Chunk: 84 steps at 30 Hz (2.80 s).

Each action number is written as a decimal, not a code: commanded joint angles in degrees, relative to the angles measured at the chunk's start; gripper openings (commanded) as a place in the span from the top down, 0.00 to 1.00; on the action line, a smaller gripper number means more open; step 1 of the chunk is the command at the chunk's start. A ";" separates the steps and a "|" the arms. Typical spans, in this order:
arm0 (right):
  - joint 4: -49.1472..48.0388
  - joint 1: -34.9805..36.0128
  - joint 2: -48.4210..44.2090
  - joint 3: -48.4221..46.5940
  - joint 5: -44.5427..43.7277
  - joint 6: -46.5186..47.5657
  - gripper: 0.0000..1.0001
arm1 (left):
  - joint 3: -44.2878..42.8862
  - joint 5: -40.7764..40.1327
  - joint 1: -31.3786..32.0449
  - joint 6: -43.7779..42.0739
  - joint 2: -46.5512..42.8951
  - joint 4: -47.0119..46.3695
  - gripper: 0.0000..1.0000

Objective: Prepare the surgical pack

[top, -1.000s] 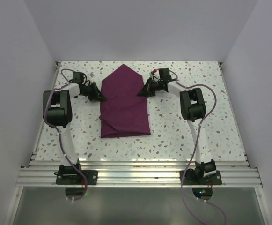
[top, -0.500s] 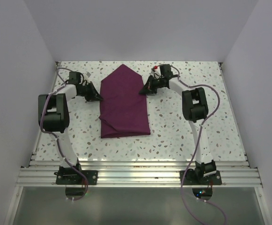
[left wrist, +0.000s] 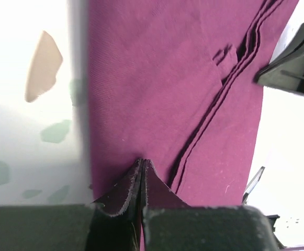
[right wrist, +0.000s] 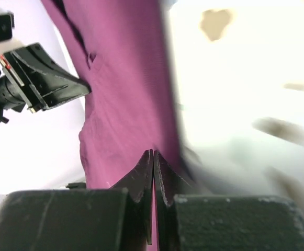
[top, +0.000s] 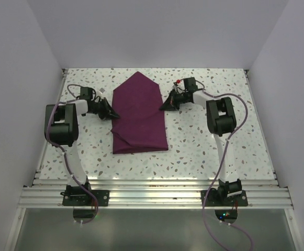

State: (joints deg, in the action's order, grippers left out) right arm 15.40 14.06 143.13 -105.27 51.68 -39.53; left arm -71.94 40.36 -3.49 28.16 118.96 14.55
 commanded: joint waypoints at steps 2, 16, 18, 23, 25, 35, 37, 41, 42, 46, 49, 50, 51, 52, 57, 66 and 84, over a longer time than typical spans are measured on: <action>8.06 -1.50 -0.21 -3.09 -4.13 7.88 1.00 | -1.80 -7.93 -1.52 -3.64 0.93 2.59 0.99; 0.95 3.43 -0.75 -5.57 -2.72 0.06 1.00 | -1.45 -6.34 -1.96 1.56 0.65 -1.37 0.96; 1.82 2.29 0.48 -4.16 -2.81 1.46 1.00 | -1.27 -7.74 -2.05 0.23 2.68 -0.40 0.97; 10.69 -0.61 0.49 -2.22 -6.68 10.33 1.00 | -2.67 -10.92 -3.36 -2.59 4.18 2.59 0.98; 11.49 -1.75 -0.92 -0.81 -7.21 11.05 1.00 | -3.20 -11.09 -3.72 -2.94 2.61 3.29 0.97; 5.81 -2.20 -4.28 -9.68 -11.95 7.64 0.73 | -6.90 -13.20 -3.63 -1.27 -6.72 -4.33 0.60; 4.21 -2.11 -2.25 -13.36 -12.74 6.57 0.58 | -7.51 -12.24 -3.63 0.57 -4.89 -9.96 0.46; 3.77 -2.02 4.25 -21.53 -12.40 5.95 0.43 | -12.24 -10.38 -3.11 3.21 1.27 -13.67 0.43; 2.98 -2.02 5.74 -22.07 -12.57 5.61 0.41 | -12.95 -10.65 -2.84 4.08 3.45 -16.54 0.42; 0.33 -1.85 10.75 -26.90 -13.27 3.06 0.32 | -17.08 -14.41 -0.83 4.53 8.21 -17.44 0.32; 0.16 -1.32 15.49 -32.09 -13.89 1.74 0.32 | -19.64 -17.14 0.23 4.80 11.11 -18.76 0.29; -0.10 -1.15 16.38 -33.84 -14.06 1.39 0.32 | -20.07 -17.59 0.50 4.97 11.73 -19.46 0.29; -0.37 -0.88 17.26 -34.64 -14.67 0.86 0.32 | -20.60 -17.60 0.58 5.15 12.96 -20.16 0.30; -0.54 -0.71 18.14 -35.43 -14.77 -0.01 0.33 | -21.22 -17.77 0.76 5.32 13.75 -20.08 0.29; -0.54 0.78 22.71 -39.83 -15.38 -1.86 0.37 | -27.54 -15.67 1.11 6.21 19.72 -17.81 0.33; -1.78 2.28 24.83 -40.80 -16.35 -4.59 0.57 | -34.84 -8.64 1.03 3.66 24.30 -14.63 0.61; 1.72 1.40 8.76 -33.25 -10.29 -6.54 1.00 | -26.51 -3.09 0.94 6.47 3.58 -14.63 1.00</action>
State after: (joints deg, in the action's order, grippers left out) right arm 12.21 15.55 162.23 -141.49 38.22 -48.40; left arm -100.14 35.75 -2.35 34.11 134.17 1.65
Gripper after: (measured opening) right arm 0.061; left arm 0.005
